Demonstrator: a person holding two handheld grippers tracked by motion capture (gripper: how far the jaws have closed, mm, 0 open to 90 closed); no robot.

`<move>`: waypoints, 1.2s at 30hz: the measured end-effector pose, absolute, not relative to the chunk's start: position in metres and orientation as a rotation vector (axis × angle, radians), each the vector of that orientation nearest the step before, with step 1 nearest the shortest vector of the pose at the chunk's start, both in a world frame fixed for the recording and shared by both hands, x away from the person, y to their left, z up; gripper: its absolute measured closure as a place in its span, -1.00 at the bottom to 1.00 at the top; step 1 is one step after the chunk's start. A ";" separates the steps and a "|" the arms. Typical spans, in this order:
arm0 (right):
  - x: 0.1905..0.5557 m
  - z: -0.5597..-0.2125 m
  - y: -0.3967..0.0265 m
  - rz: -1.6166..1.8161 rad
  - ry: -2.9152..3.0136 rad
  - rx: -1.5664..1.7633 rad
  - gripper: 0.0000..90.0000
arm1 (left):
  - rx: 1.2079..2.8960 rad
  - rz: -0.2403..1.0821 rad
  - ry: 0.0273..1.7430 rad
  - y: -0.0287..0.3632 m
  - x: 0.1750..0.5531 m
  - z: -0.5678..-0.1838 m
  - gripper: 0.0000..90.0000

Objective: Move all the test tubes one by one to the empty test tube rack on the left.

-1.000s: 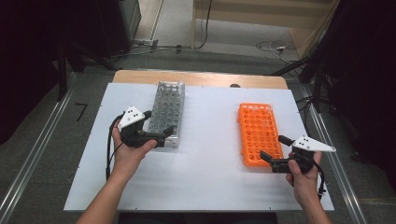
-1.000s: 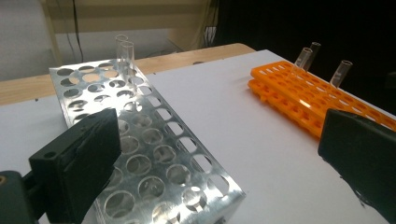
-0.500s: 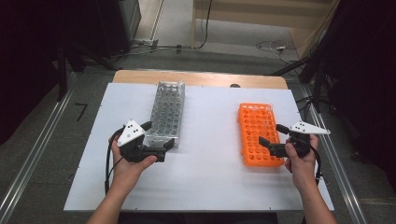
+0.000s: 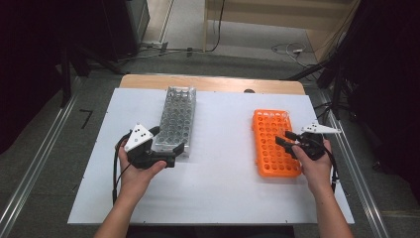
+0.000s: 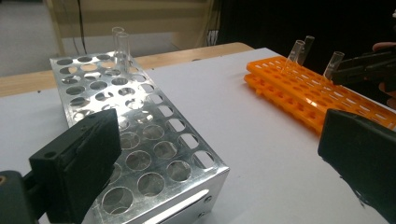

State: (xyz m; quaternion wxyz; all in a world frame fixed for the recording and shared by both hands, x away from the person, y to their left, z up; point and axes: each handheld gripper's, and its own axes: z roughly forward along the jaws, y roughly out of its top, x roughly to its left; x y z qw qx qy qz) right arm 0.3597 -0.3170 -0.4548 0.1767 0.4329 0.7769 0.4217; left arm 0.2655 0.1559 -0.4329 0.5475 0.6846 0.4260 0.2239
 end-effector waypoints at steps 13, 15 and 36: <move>0.366 -0.466 -0.313 1.138 2.255 1.146 0.59 | 1.662 0.471 0.986 0.145 0.265 -0.442 -1.00; 0.366 -0.466 -0.311 1.132 2.258 1.134 0.61 | 1.664 0.471 0.982 0.144 0.265 -0.442 -1.00; 0.354 -0.447 -0.316 1.228 2.162 1.159 0.64 | 1.669 0.458 0.967 0.140 0.262 -0.440 -1.00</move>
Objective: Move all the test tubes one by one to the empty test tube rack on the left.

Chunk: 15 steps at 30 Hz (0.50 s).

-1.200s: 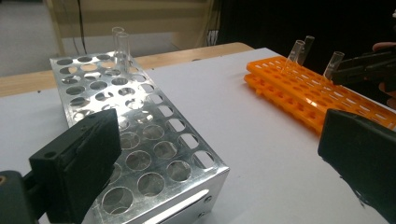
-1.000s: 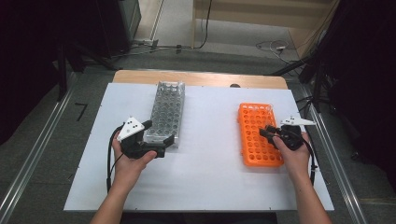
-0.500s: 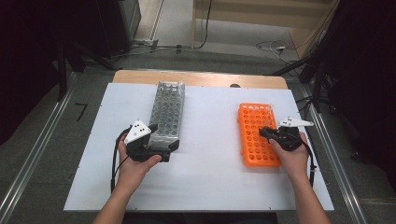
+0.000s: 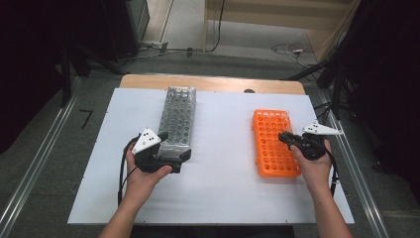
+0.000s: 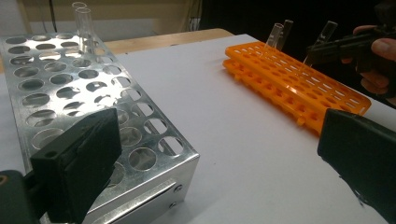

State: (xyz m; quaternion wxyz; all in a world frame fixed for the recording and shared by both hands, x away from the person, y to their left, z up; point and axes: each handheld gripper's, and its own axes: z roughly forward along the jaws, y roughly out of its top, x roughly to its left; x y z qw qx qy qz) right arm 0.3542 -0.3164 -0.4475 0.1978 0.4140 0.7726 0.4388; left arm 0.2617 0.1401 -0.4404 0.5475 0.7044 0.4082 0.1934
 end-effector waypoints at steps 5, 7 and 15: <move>0.349 -0.436 -0.317 1.276 2.135 1.145 0.64 | 1.666 0.454 0.965 0.140 0.261 -0.439 -1.00; 0.347 -0.432 -0.316 1.290 2.130 1.136 0.64 | 1.667 0.454 0.965 0.140 0.262 -0.440 -1.00; 0.338 -0.419 -0.301 1.353 2.154 1.085 0.64 | 1.664 0.455 0.960 0.139 0.260 -0.438 -1.00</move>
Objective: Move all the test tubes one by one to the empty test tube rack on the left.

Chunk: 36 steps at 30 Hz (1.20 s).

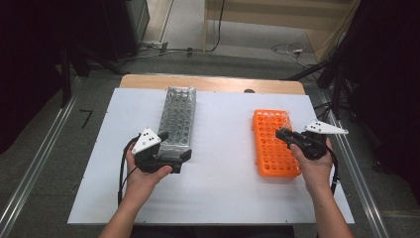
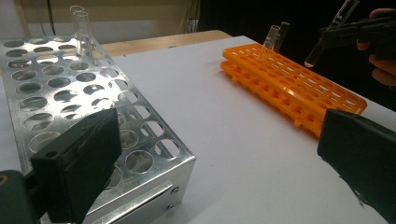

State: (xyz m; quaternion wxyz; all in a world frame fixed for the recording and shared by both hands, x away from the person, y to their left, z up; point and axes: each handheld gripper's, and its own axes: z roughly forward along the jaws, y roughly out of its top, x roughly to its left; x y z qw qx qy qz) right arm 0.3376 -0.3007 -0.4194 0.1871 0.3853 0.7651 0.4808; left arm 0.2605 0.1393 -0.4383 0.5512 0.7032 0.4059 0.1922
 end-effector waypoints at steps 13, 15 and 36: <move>0.323 -0.412 -0.268 1.421 2.238 0.974 0.64 | 1.664 0.452 0.942 0.137 0.258 -0.435 -1.00; 0.321 -0.412 -0.263 1.431 2.254 0.954 0.64 | 1.663 0.450 0.942 0.136 0.258 -0.434 -1.00; 0.297 -0.419 -0.208 1.483 2.405 0.805 0.64 | 1.672 0.405 0.868 0.120 0.250 -0.426 -0.92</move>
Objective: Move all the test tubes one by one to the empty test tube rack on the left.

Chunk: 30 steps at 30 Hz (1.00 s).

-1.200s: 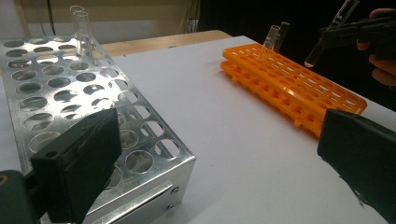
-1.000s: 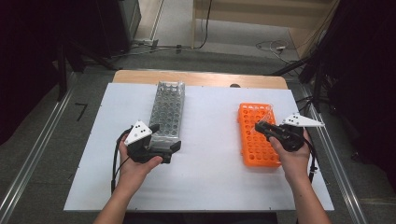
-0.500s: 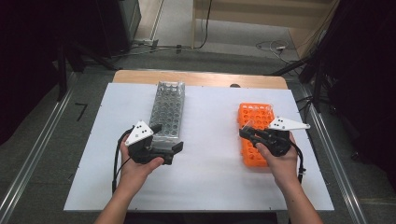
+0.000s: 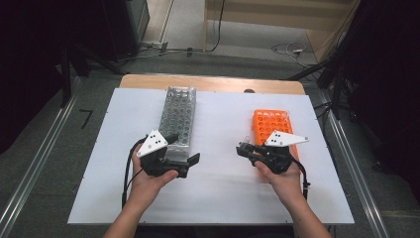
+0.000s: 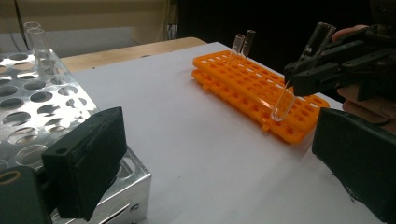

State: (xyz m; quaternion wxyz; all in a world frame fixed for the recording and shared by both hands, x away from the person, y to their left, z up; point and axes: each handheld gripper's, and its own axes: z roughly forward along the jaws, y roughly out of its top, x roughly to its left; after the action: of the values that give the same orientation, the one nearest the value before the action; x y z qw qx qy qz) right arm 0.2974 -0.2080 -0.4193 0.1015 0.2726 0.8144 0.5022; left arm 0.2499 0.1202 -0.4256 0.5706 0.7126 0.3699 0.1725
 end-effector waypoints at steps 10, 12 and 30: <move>0.288 -0.426 -0.187 1.467 2.470 0.747 0.64 | 1.684 0.369 0.821 0.106 0.245 -0.424 -0.88; 0.285 -0.427 -0.182 1.463 2.483 0.732 0.64 | 1.694 0.357 0.806 0.102 0.243 -0.424 -0.86; 0.270 -0.436 -0.153 1.426 2.577 0.622 0.64 | 1.733 0.303 0.727 0.082 0.236 -0.425 -0.35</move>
State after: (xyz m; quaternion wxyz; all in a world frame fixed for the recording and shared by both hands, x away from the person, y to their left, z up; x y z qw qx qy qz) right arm 0.2699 -0.1534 -0.4359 0.0655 0.2063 0.8542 0.4728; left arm 0.2362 0.0821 -0.4251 0.5804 0.7414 0.3109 0.1297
